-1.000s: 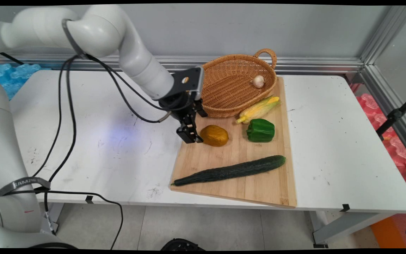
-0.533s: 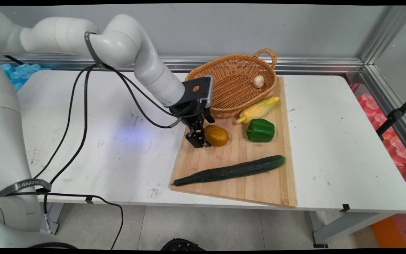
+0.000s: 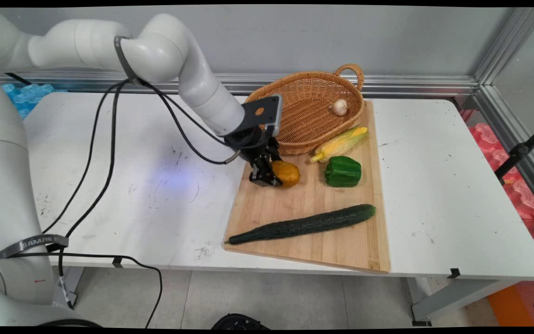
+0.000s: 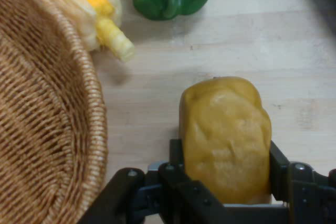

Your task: Place the picked object in the vegetable basket

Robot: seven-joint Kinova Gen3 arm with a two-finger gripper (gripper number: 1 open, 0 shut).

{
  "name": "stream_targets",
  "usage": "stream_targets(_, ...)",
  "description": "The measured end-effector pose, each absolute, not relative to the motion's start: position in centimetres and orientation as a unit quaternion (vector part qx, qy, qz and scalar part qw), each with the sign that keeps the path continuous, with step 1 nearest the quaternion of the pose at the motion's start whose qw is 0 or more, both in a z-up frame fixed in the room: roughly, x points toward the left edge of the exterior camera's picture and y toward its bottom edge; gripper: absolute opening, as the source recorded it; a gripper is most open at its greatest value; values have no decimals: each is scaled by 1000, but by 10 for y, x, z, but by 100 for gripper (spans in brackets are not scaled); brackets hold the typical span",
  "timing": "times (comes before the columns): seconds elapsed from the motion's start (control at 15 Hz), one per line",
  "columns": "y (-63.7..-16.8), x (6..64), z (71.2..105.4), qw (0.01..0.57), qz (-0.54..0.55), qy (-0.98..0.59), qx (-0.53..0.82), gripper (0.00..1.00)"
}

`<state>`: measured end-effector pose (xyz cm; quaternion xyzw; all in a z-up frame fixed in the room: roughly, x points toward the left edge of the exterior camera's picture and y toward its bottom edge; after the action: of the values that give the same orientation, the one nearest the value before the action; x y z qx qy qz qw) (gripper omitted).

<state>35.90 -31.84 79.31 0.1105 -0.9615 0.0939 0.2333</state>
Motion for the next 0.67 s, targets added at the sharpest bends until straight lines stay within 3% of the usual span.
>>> stream_targets(0.67,-317,377,886,247,97,-948,179,0)
